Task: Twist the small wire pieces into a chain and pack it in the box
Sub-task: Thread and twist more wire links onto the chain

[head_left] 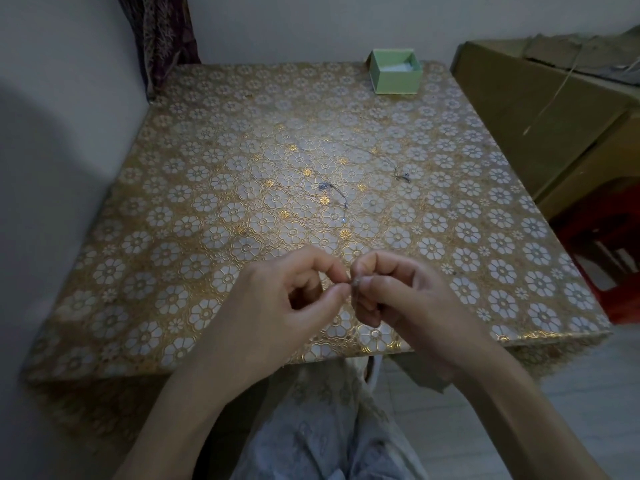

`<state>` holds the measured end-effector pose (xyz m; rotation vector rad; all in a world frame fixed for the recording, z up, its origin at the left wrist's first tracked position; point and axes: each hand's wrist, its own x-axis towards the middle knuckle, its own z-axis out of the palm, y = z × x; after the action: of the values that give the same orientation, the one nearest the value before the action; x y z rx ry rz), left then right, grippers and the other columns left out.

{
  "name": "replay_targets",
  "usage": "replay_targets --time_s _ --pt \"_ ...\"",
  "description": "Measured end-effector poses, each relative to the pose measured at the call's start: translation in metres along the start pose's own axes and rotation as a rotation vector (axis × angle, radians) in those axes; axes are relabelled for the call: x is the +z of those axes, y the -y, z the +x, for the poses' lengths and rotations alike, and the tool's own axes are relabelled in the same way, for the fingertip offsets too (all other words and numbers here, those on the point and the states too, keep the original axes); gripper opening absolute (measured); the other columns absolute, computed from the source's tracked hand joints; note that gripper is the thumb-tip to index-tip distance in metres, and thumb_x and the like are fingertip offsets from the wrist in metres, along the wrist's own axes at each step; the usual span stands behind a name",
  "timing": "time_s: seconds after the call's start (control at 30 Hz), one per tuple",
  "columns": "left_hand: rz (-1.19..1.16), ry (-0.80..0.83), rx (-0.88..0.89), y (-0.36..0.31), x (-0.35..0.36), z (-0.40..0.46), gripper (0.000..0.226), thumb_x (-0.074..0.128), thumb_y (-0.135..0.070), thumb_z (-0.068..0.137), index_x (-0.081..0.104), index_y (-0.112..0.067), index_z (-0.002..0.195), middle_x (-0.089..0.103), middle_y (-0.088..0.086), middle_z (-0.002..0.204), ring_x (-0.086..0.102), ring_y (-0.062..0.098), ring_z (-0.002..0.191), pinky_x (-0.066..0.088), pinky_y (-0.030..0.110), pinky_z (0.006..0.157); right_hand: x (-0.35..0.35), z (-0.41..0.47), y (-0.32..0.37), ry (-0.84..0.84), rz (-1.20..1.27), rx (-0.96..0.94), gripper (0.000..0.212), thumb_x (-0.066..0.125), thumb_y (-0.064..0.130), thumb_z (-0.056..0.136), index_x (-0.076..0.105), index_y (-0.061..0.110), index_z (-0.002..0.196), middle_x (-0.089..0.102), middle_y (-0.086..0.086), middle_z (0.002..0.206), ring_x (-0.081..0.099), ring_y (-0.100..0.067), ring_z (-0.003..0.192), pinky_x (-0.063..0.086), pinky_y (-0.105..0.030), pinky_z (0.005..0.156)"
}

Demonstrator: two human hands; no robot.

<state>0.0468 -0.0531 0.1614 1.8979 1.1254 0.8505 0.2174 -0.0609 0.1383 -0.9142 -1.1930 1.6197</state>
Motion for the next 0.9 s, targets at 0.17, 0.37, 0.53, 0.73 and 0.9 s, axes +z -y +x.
replay_targets --time_s 0.17,0.37,0.53,0.73,0.9 --pt "0.016 0.013 0.036 0.001 -0.001 0.001 0.007 0.06 -0.035 0.078 0.061 -0.028 0.078 0.043 -0.012 0.045 0.038 0.001 0.039 0.03 0.006 0.047 0.003 0.0 0.0 0.003 -0.033 -0.006 0.015 0.059 0.011 0.074 0.062 0.022 0.064 0.049 0.006 0.055 0.045 -0.008 0.052 0.039 -0.018 0.051" --pt "-0.072 0.038 -0.038 -0.004 -0.002 -0.001 0.008 0.055 -0.027 0.08 0.058 -0.032 0.084 0.048 0.004 0.04 0.041 0.007 0.031 0.034 0.013 0.037 0.003 -0.001 0.002 -0.004 -0.047 0.001 0.012 0.056 0.008 0.075 0.06 0.015 0.065 0.049 0.005 0.055 0.044 -0.008 0.052 0.039 -0.019 0.051" --pt "-0.011 0.069 -0.007 -0.004 -0.002 -0.002 0.01 0.06 -0.021 0.085 0.057 -0.031 0.085 0.048 -0.004 0.034 0.044 0.004 0.027 0.034 0.01 0.037 0.003 -0.002 0.002 0.001 0.069 0.036 0.009 0.059 0.01 0.072 0.062 0.016 0.065 0.044 0.004 0.052 0.039 -0.009 0.048 0.034 -0.019 0.049" --pt "0.052 0.063 0.002 -0.007 -0.004 -0.002 0.005 0.063 -0.028 0.085 0.059 -0.029 0.081 0.045 -0.005 0.032 0.043 0.004 0.025 0.037 0.017 0.036 0.004 -0.003 0.001 -0.008 0.087 0.081 0.009 0.052 0.008 0.077 0.056 0.008 0.07 0.04 0.005 0.051 0.037 -0.009 0.047 0.031 -0.02 0.048" --pt "0.058 0.072 -0.017 -0.011 -0.006 -0.001 0.008 0.061 -0.018 0.085 0.062 -0.026 0.082 0.046 -0.004 0.032 0.041 0.003 0.025 0.034 0.008 0.039 0.005 -0.003 0.001 -0.051 0.009 0.042 0.013 0.054 0.012 0.077 0.06 0.017 0.067 0.045 0.008 0.052 0.039 -0.008 0.048 0.033 -0.018 0.048"
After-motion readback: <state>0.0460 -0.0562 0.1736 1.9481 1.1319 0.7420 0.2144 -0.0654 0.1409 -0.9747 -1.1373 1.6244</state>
